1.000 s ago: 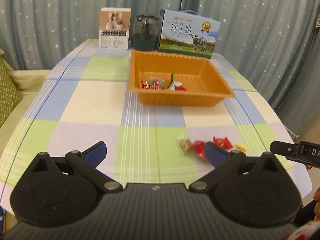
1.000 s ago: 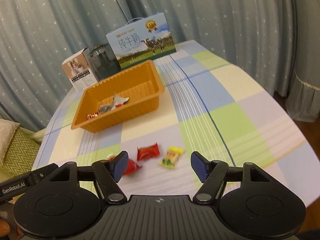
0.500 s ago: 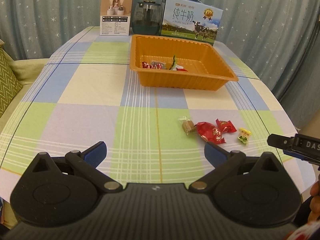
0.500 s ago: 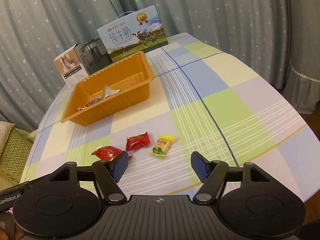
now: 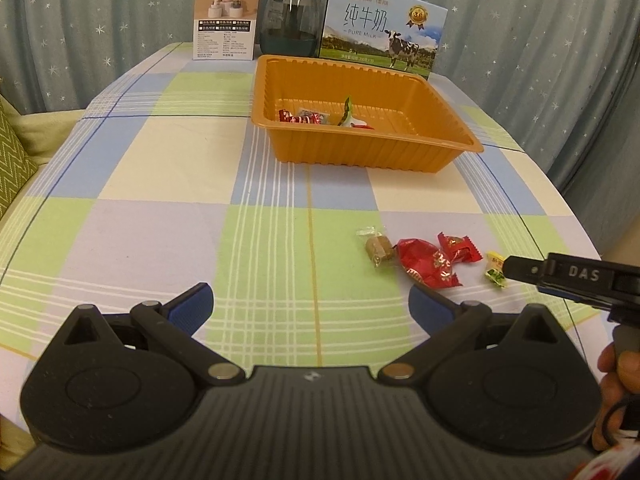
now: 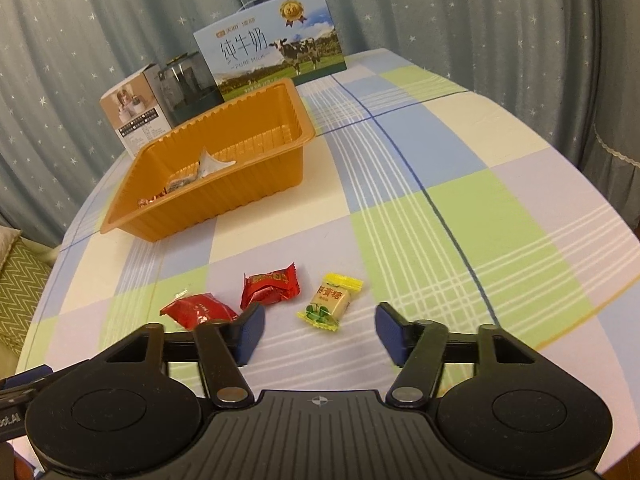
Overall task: Organize snacks
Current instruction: 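Move both grippers back from the tray to the remaining candies, then grasp the yellow candy pack with the right gripper while the left gripper grasps the large red candy bag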
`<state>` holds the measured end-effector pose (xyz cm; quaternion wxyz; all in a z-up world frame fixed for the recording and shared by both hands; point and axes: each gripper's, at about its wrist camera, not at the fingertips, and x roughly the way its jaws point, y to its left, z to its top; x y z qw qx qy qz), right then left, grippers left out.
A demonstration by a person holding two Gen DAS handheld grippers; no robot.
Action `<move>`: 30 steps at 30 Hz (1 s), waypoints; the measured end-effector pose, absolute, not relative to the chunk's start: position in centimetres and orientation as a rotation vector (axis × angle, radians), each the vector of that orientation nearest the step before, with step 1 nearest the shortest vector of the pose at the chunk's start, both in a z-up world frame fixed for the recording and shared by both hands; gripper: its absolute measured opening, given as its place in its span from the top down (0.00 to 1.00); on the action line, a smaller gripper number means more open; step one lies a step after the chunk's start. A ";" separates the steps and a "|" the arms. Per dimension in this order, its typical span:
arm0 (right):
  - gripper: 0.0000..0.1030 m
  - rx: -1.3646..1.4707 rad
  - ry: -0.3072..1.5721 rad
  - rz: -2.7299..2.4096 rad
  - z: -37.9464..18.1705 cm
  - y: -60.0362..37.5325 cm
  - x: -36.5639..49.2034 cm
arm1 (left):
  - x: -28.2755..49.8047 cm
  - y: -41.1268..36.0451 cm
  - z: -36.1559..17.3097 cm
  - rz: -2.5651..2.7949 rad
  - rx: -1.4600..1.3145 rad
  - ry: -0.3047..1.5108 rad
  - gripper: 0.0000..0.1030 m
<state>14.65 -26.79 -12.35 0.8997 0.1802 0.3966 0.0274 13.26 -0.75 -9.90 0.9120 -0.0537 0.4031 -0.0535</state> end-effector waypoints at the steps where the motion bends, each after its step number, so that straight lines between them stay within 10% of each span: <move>1: 0.46 0.371 0.823 0.053 -12.6 -26.7 15.0 | 13.4 -0.7 -10.1 -0.112 -0.114 0.833 0.00; 30: 0.80 0.172 0.813 0.007 -12.9 -25.4 16.0 | 15.4 -3.0 -12.4 -0.173 -0.197 0.864 0.05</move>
